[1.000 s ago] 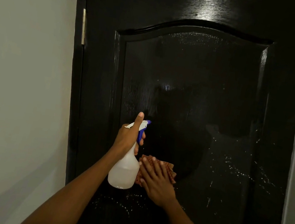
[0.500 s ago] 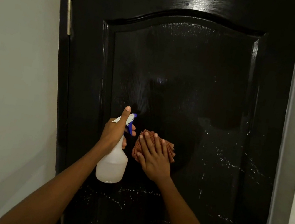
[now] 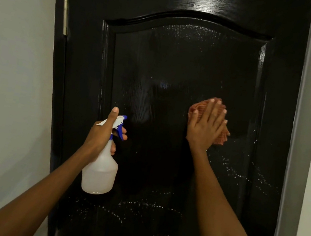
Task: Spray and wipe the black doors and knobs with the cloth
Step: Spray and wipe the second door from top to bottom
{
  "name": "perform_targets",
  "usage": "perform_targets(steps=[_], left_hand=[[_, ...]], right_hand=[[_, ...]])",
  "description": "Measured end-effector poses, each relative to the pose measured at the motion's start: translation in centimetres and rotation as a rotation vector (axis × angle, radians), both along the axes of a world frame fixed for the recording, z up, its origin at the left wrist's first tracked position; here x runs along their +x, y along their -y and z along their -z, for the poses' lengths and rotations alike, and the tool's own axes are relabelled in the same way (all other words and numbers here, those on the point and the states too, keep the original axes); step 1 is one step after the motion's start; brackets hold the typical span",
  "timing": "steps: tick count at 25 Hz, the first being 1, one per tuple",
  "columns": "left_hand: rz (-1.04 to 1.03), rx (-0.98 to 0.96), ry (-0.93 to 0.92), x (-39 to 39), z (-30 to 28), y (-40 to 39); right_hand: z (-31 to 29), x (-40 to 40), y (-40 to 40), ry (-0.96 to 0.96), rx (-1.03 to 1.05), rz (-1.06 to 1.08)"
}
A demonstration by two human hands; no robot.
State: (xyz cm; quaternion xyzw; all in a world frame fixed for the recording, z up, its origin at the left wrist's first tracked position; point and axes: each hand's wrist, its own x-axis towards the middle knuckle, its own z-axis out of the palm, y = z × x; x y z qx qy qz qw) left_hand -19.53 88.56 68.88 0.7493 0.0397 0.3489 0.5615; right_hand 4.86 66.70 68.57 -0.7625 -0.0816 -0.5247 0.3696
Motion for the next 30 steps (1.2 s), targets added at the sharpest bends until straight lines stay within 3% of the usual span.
perform_targets(steps=[2, 4, 8, 11, 14, 17, 24, 27, 30], left_hand=[[0.003, -0.007, 0.02, -0.9, -0.1, -0.5], [0.005, -0.009, 0.028, -1.9, -0.5, -1.1], [-0.018, -0.01, 0.002, -2.5, 0.4, -0.9], [-0.035, -0.022, -0.042, -2.8, 2.3, -0.2], [-0.014, -0.046, -0.061, -3.5, 3.4, 0.4], [-0.006, -0.067, -0.071, -3.9, 3.9, 1.1], [0.037, -0.068, -0.074, -2.1, 3.1, 5.6], [0.04, -0.065, -0.065, -0.7, 3.1, 8.3], [0.013, -0.079, -0.055, 1.0, 3.5, 10.5]], right_hand=[[-0.2, -1.1, -1.2, -0.13, 0.313, -0.02], [0.2, -3.3, -4.0, -0.13, 0.295, -0.061], [7.7, -5.5, -10.2, 0.177, -0.501, -0.212], [15.3, -5.0, -10.6, 0.39, -1.081, -0.261], [18.0, -3.9, -8.4, 0.44, -1.345, -0.269], [15.6, -3.2, -5.0, 0.349, -1.2, -0.249], [2.7, 0.5, 6.1, -0.04, -0.315, -0.068], [-0.6, 3.1, 11.5, -0.069, -0.169, -0.077], [0.5, 3.8, 12.2, -0.03, -0.163, -0.046]])
